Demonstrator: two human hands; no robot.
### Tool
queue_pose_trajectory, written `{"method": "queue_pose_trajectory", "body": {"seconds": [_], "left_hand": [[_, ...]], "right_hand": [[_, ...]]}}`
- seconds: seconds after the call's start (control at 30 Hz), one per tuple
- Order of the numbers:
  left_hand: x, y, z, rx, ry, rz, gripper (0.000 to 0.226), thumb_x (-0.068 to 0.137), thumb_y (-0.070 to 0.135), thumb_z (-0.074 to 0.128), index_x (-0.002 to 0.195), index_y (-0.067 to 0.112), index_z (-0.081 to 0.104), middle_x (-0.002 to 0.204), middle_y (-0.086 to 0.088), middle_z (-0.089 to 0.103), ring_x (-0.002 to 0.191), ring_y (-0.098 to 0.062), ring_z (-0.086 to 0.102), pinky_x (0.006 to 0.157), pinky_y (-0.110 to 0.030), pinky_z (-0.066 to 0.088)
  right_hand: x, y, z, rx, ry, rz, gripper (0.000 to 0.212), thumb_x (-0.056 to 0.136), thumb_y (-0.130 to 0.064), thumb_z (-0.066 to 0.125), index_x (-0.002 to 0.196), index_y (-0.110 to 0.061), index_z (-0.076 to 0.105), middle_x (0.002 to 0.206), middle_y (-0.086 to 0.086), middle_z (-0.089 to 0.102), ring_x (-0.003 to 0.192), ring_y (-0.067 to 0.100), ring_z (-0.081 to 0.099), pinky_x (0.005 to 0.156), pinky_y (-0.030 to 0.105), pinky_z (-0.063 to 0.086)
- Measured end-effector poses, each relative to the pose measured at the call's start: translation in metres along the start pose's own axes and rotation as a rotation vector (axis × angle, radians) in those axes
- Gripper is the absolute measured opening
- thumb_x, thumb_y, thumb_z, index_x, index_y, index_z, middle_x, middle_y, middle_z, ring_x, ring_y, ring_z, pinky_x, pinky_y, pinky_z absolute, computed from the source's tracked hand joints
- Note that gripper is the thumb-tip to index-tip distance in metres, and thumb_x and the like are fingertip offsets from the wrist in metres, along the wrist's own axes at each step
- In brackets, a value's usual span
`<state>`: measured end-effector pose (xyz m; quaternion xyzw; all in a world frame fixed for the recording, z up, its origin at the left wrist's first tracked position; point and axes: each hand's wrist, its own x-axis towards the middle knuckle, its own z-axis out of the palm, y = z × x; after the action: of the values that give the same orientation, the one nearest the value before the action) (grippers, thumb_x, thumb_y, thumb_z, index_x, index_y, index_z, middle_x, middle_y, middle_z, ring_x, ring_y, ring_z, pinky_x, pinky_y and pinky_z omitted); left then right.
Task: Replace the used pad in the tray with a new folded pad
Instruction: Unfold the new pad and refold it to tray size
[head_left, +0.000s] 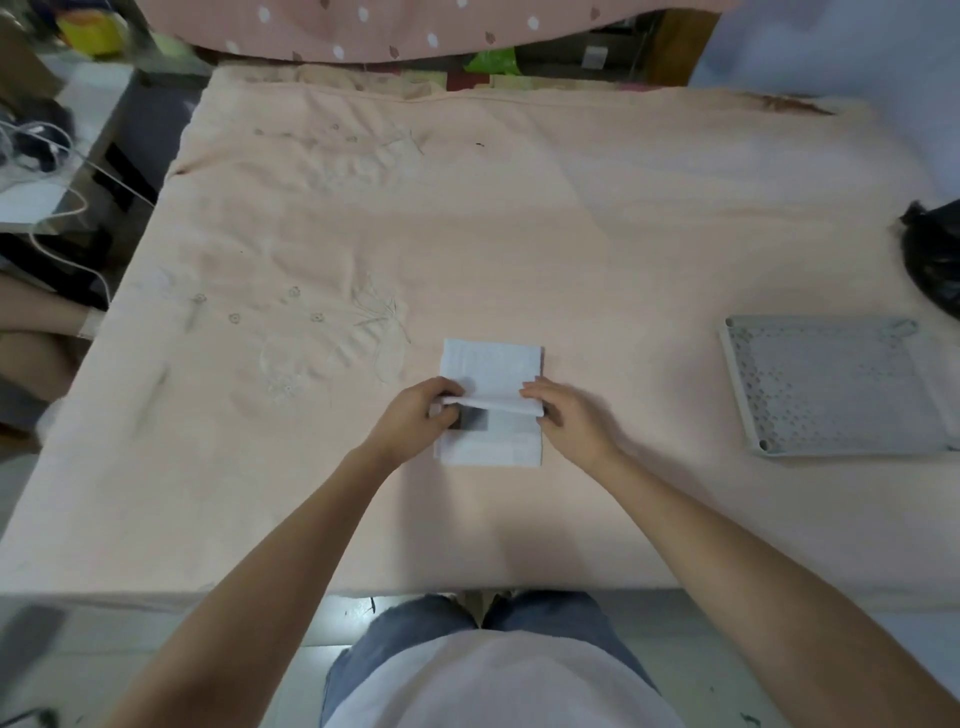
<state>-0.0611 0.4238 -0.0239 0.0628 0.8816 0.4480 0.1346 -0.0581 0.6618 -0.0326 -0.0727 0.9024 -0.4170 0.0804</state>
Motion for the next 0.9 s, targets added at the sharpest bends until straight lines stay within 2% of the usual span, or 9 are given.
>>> {"method": "queue_pose_trajectory", "body": {"seconds": [0.07, 0.2, 0.33, 0.5, 0.57, 0.63, 0.7, 0.77, 0.9], "left_hand": [[0.005, 0.002, -0.009, -0.072, 0.02, 0.0, 0.032, 0.083, 0.011, 0.064, 0.114, 0.018, 0.059, 0.11, 0.009, 0.062, 0.107, -0.013, 0.057, 0.085, -0.013, 0.038], [0.03, 0.005, -0.021, 0.013, 0.029, -0.022, 0.039, 0.09, 0.017, 0.059, 0.128, 0.016, 0.053, 0.131, -0.002, 0.054, 0.123, -0.018, 0.048, 0.1, -0.028, 0.037], [0.062, 0.013, -0.024, 0.017, -0.004, -0.118, 0.031, 0.097, 0.016, 0.044, 0.126, 0.006, 0.053, 0.128, -0.011, 0.055, 0.118, -0.027, 0.051, 0.094, -0.032, 0.037], [0.09, 0.021, -0.026, -0.047, 0.058, -0.169, 0.015, 0.098, 0.015, 0.042, 0.096, 0.003, 0.051, 0.097, -0.014, 0.058, 0.092, -0.026, 0.054, 0.077, -0.033, 0.039], [0.099, 0.025, -0.027, -0.07, 0.068, -0.191, 0.011, 0.097, 0.016, 0.043, 0.091, 0.007, 0.048, 0.088, -0.01, 0.054, 0.081, -0.023, 0.05, 0.07, -0.03, 0.036], [0.105, 0.027, -0.029, -0.087, 0.069, -0.225, 0.012, 0.097, 0.018, 0.044, 0.094, 0.007, 0.05, 0.084, -0.007, 0.054, 0.075, -0.023, 0.05, 0.067, -0.028, 0.036], [0.11, 0.027, -0.03, -0.079, 0.075, -0.256, 0.015, 0.097, 0.02, 0.044, 0.097, 0.007, 0.051, 0.079, -0.003, 0.054, 0.072, -0.024, 0.05, 0.063, -0.028, 0.036], [0.114, 0.026, -0.03, -0.075, 0.079, -0.282, 0.013, 0.097, 0.02, 0.043, 0.096, 0.008, 0.049, 0.075, -0.002, 0.052, 0.07, -0.025, 0.051, 0.062, -0.032, 0.041], [0.121, 0.021, -0.029, -0.077, 0.068, -0.34, 0.011, 0.094, 0.016, 0.044, 0.097, 0.006, 0.05, 0.081, -0.01, 0.053, 0.071, -0.026, 0.052, 0.066, -0.041, 0.051]], "right_hand": [[0.008, -0.005, 0.0, 0.151, 0.102, 0.094, 0.034, 0.082, 0.015, 0.054, 0.11, 0.0, 0.065, 0.119, 0.013, 0.063, 0.118, 0.027, 0.056, 0.102, 0.033, 0.042], [0.028, -0.015, -0.008, 0.274, 0.274, 0.164, 0.02, 0.086, 0.004, 0.058, 0.097, -0.008, 0.067, 0.099, 0.005, 0.068, 0.095, 0.022, 0.063, 0.09, 0.033, 0.047], [0.05, -0.023, -0.015, 0.362, 0.329, 0.208, 0.013, 0.089, -0.002, 0.058, 0.094, -0.015, 0.06, 0.09, 0.002, 0.064, 0.085, 0.017, 0.06, 0.076, 0.021, 0.046], [0.073, -0.013, -0.019, 0.462, 0.164, 0.308, 0.018, 0.086, -0.012, 0.067, 0.102, -0.015, 0.06, 0.109, 0.003, 0.066, 0.097, 0.01, 0.062, 0.083, 0.015, 0.048], [0.081, -0.01, -0.019, 0.442, 0.119, 0.347, 0.017, 0.086, -0.008, 0.065, 0.103, -0.009, 0.06, 0.112, 0.013, 0.066, 0.101, 0.021, 0.064, 0.088, 0.028, 0.051], [0.09, -0.01, -0.019, 0.43, 0.148, 0.357, 0.011, 0.086, -0.003, 0.062, 0.097, -0.004, 0.059, 0.103, 0.019, 0.066, 0.093, 0.028, 0.063, 0.084, 0.039, 0.049], [0.098, -0.012, -0.019, 0.418, 0.162, 0.346, 0.006, 0.087, -0.002, 0.062, 0.089, -0.005, 0.057, 0.092, 0.019, 0.063, 0.082, 0.023, 0.057, 0.074, 0.035, 0.045], [0.105, -0.011, -0.018, 0.403, 0.136, 0.348, 0.007, 0.087, -0.002, 0.061, 0.092, -0.002, 0.057, 0.095, 0.024, 0.063, 0.083, 0.021, 0.056, 0.072, 0.035, 0.044], [0.116, -0.008, -0.015, 0.321, 0.092, 0.385, 0.015, 0.087, -0.004, 0.061, 0.089, 0.007, 0.051, 0.082, 0.023, 0.056, 0.077, 0.023, 0.053, 0.065, 0.038, 0.042]]}}
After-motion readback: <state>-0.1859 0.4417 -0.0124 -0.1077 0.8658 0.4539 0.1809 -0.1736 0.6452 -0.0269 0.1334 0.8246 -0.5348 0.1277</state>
